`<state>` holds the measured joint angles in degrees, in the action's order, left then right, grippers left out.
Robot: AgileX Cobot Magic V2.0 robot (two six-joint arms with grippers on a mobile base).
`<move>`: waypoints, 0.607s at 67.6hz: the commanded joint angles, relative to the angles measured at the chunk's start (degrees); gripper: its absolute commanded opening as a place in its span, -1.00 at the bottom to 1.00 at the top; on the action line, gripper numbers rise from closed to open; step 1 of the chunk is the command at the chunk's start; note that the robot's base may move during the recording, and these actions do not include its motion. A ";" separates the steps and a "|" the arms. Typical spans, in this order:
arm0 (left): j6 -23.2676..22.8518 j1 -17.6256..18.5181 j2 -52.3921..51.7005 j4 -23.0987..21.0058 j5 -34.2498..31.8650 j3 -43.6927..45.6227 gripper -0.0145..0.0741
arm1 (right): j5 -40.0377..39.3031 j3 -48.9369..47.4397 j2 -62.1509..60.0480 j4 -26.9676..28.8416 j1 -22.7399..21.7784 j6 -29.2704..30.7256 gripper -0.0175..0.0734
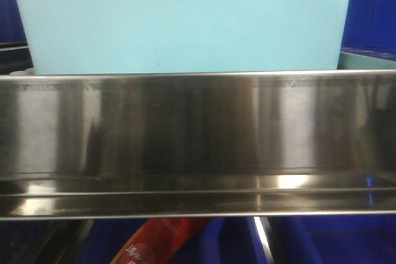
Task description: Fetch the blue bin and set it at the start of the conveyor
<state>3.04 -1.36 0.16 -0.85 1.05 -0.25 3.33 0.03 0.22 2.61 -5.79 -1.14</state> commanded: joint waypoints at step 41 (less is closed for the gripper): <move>0.19 0.34 -0.16 -0.38 -2.02 0.25 -0.92 | -1.41 -0.03 -0.22 0.17 -0.27 0.27 -0.97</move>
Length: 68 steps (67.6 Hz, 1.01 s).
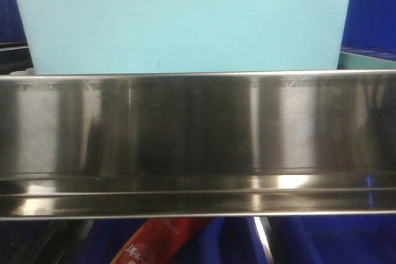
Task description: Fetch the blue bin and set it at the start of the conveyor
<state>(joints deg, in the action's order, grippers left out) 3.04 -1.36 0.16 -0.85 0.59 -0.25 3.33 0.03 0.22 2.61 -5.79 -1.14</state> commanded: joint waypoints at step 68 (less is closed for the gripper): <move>-0.07 1.91 18.25 -1.79 17.22 36.80 0.50 | 16.32 -42.51 21.19 -0.16 -0.27 0.27 0.64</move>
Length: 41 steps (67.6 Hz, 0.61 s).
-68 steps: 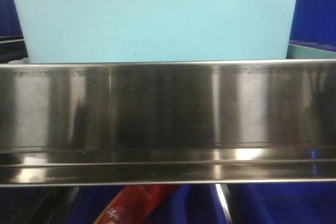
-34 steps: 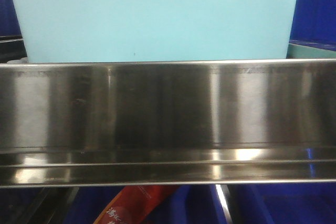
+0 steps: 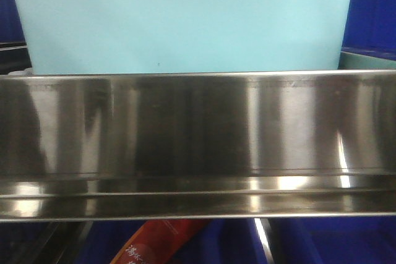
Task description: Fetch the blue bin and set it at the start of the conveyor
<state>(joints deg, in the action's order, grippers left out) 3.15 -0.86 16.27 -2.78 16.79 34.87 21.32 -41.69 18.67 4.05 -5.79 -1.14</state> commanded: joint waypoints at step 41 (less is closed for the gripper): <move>-0.23 25.59 35.22 0.04 18.17 23.81 0.52 | 12.35 -16.85 28.97 -0.13 18.20 1.87 0.61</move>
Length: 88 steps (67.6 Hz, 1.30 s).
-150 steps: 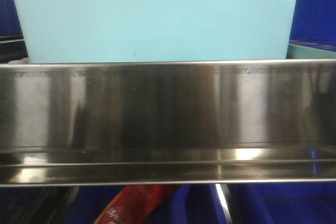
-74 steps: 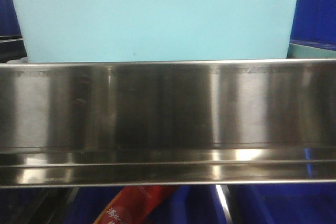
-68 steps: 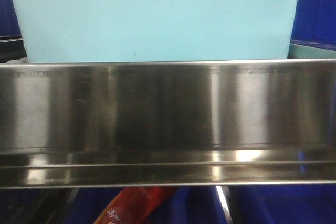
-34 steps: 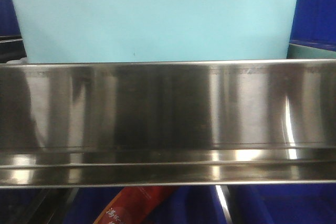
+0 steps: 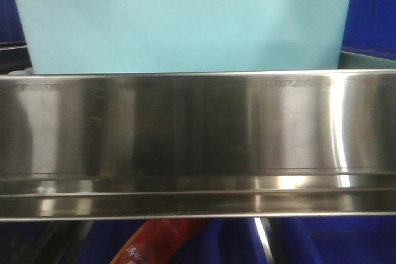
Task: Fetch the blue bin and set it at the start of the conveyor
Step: 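Close both grippers on opposite side walls of the teal bin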
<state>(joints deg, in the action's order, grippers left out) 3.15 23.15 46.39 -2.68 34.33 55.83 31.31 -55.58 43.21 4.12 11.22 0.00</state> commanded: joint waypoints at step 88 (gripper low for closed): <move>-15.64 -5.56 51.25 4.95 25.43 35.70 0.45 | 29.21 -40.51 57.88 -2.53 1.46 -5.37 0.43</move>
<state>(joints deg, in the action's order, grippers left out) -12.04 17.70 97.65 3.13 60.21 91.02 61.48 -95.47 100.51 1.58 12.78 -5.22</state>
